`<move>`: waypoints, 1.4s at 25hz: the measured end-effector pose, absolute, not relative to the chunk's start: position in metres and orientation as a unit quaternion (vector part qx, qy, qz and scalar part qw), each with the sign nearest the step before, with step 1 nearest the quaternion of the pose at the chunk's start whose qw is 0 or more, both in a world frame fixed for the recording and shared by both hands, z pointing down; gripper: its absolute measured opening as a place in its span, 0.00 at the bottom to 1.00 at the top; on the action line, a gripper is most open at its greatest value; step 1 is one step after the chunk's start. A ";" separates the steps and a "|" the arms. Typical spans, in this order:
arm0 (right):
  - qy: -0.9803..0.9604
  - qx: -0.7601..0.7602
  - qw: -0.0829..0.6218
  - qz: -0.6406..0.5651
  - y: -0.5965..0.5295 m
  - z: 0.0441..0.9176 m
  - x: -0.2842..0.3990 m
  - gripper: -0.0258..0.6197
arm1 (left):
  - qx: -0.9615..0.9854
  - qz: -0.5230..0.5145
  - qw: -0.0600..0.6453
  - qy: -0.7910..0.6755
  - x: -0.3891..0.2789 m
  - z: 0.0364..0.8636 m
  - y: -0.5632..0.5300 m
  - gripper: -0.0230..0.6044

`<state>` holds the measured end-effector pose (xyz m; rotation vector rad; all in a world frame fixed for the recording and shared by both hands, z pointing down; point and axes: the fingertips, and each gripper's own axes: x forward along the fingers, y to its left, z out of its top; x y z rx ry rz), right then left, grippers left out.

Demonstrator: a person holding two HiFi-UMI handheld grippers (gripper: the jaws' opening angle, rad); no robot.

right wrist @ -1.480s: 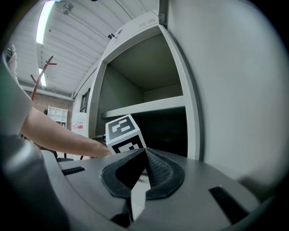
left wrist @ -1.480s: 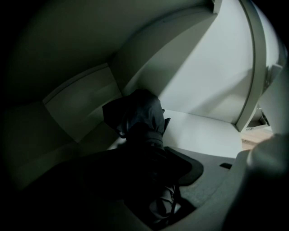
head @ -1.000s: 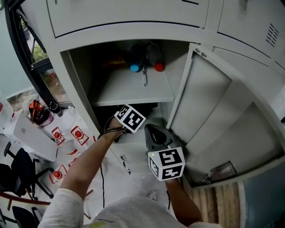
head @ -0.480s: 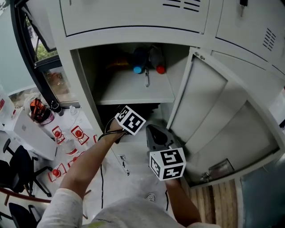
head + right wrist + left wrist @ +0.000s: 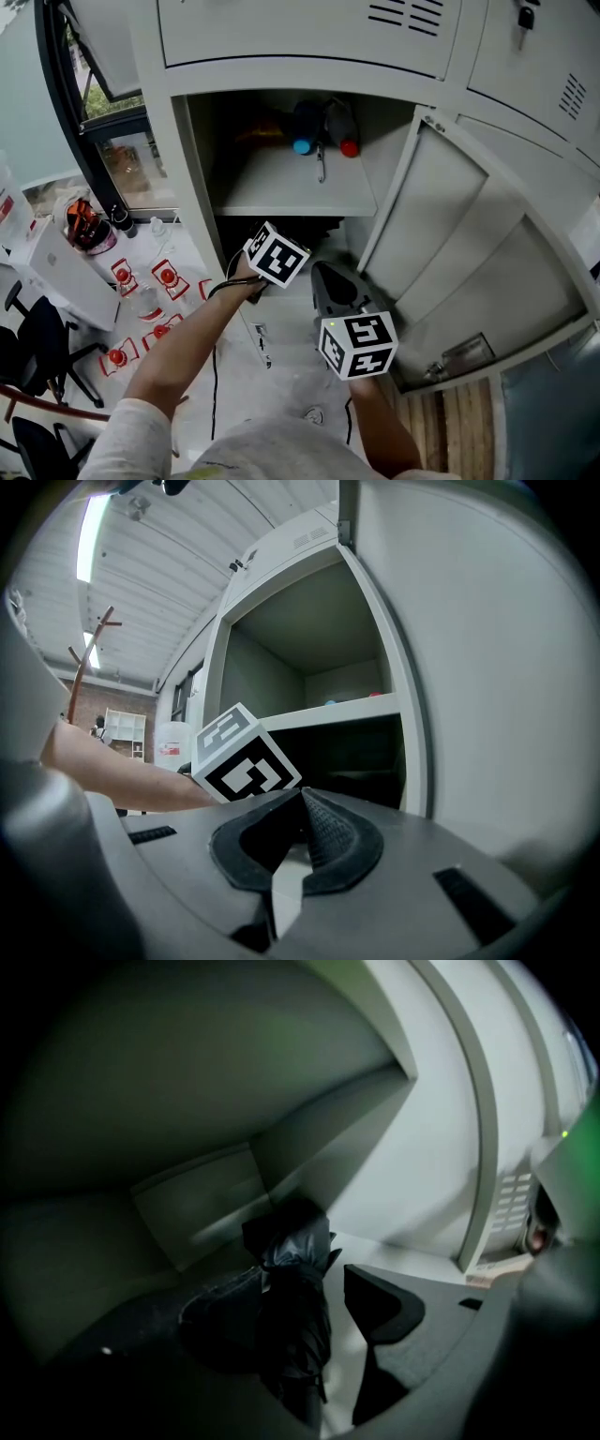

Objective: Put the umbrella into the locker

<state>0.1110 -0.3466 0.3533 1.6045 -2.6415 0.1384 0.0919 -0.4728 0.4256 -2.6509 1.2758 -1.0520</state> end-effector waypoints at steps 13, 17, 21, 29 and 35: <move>-0.851 0.523 0.023 0.044 -0.338 0.348 0.108 0.04 | -0.884 -0.205 -0.051 0.416 0.082 0.386 -0.446 0.41; -0.850 0.524 0.022 0.043 -0.334 0.347 0.106 0.04 | -0.891 -0.178 -0.056 0.414 0.080 0.378 -0.436 0.36; -0.850 0.524 0.021 0.040 -0.332 0.343 0.104 0.04 | -0.898 -0.151 -0.060 0.409 0.077 0.370 -0.422 0.30; -0.852 0.522 0.019 0.035 -0.330 0.338 0.099 0.04 | -0.902 -0.102 -0.060 0.414 0.063 0.357 -0.401 0.15; -0.853 0.522 0.020 0.026 -0.328 0.335 0.096 0.04 | -0.901 -0.077 -0.079 0.419 0.052 0.360 -0.386 0.12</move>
